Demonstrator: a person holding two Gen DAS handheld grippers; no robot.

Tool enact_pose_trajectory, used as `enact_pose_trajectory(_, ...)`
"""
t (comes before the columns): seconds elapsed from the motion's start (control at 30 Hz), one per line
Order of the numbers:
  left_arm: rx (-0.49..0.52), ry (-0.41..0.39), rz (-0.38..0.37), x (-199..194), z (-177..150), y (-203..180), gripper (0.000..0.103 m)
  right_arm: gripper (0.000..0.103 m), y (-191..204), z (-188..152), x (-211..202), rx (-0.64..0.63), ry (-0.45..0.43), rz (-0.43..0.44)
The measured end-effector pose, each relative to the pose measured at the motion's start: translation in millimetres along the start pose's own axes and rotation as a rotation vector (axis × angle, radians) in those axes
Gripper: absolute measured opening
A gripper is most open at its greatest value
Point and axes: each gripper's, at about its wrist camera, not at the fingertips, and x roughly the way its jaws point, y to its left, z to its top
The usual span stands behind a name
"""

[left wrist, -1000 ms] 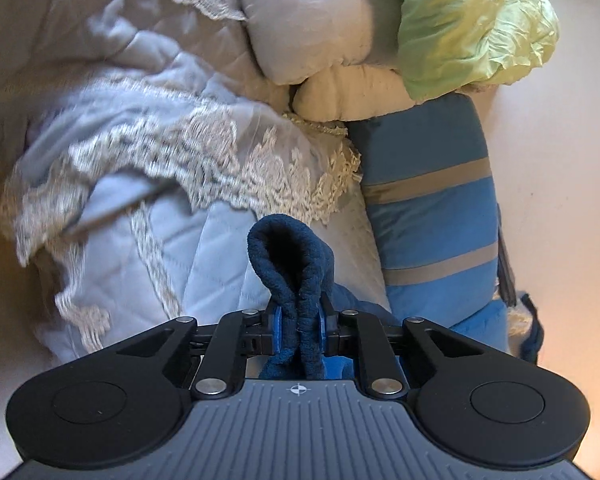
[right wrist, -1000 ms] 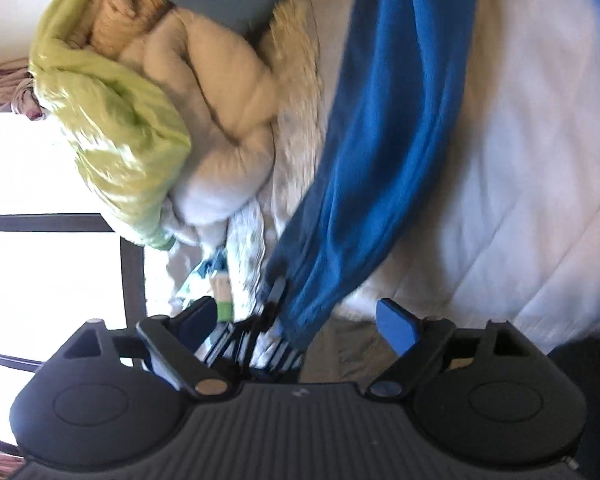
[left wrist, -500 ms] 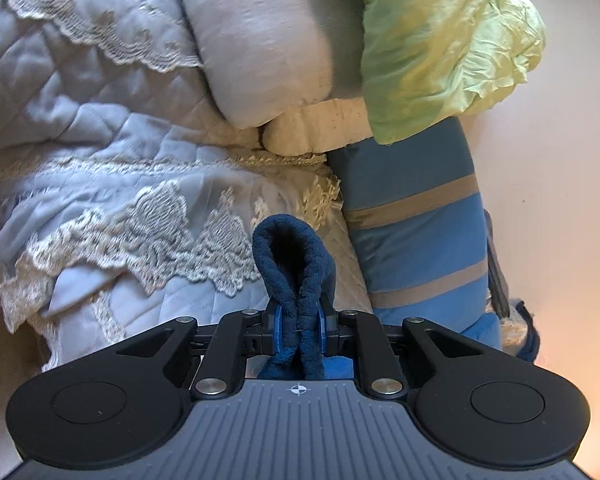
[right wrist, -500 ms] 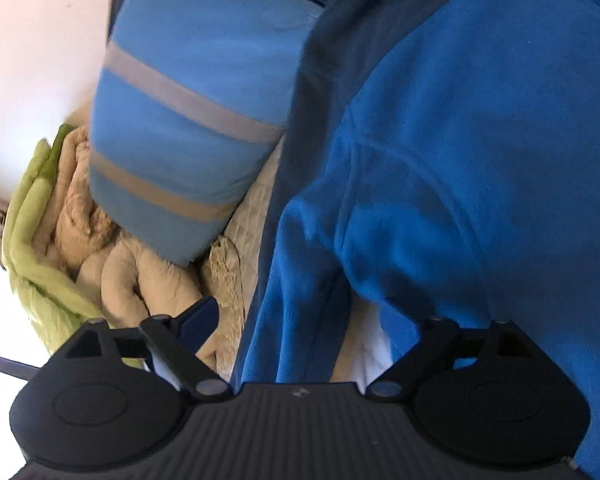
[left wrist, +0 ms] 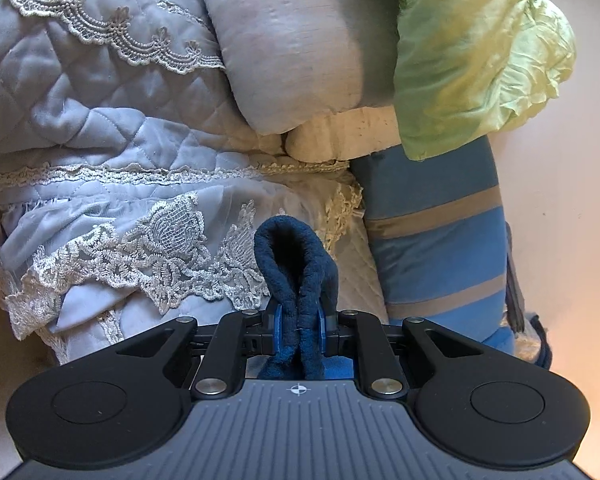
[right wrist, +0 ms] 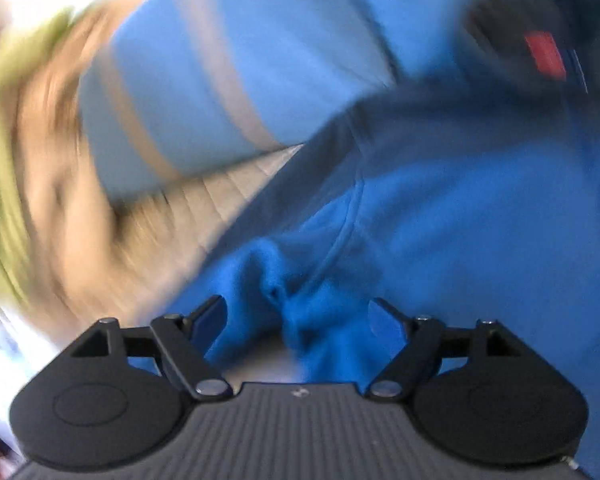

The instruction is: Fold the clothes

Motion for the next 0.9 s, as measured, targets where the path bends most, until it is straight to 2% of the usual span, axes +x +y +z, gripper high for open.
enact_pose_trajectory(0.1,0.003,0.001,0.002,0.3,-0.4,-0.3,0.015,0.085,32.7,-8.8,11.9,-0.344,-0.021,-0.131)
enact_pose_trajectory(0.27,-0.005,0.002,0.010,2.0,-0.4,1.9,0.015,0.081,71.7,-37.0,51.2,-0.700,-0.011,-0.324)
enact_pose_trajectory(0.3,-0.006,0.003,0.013,2.5,-0.1,2.8,0.015,0.058,76.4,-43.1,60.7,-0.771,-0.021,-0.379)
enact_pose_trajectory(0.37,-0.002,0.005,0.024,3.4,0.7,4.7,0.015,0.021,72.0,-49.3,67.9,-0.846,-0.029,-0.417)
enact_pose_trajectory(0.4,0.002,0.005,0.031,3.7,1.3,5.6,0.015,0.017,68.9,-51.9,70.6,-0.878,-0.031,-0.430)
enact_pose_trajectory(0.5,0.001,0.017,0.055,6.7,4.5,11.6,0.015,0.013,56.8,-53.0,60.3,-0.958,-0.034,-0.410)
enact_pose_trajectory(0.67,0.012,0.047,0.083,13.8,6.0,20.6,0.014,0.013,35.4,-45.5,40.6,-1.037,-0.011,-0.350)
enact_pose_trajectory(0.83,0.023,0.091,0.166,23.7,2.0,39.9,0.015,0.014,25.5,-49.0,38.5,-1.104,0.034,-0.293)
enact_pose_trajectory(0.87,0.029,0.105,0.182,26.1,0.6,44.0,0.015,0.017,25.8,-48.9,36.2,-1.097,0.039,-0.275)
enact_pose_trajectory(0.9,0.036,0.114,0.188,28.2,-0.8,47.1,0.015,0.031,26.5,-48.7,33.7,-1.088,0.045,-0.256)
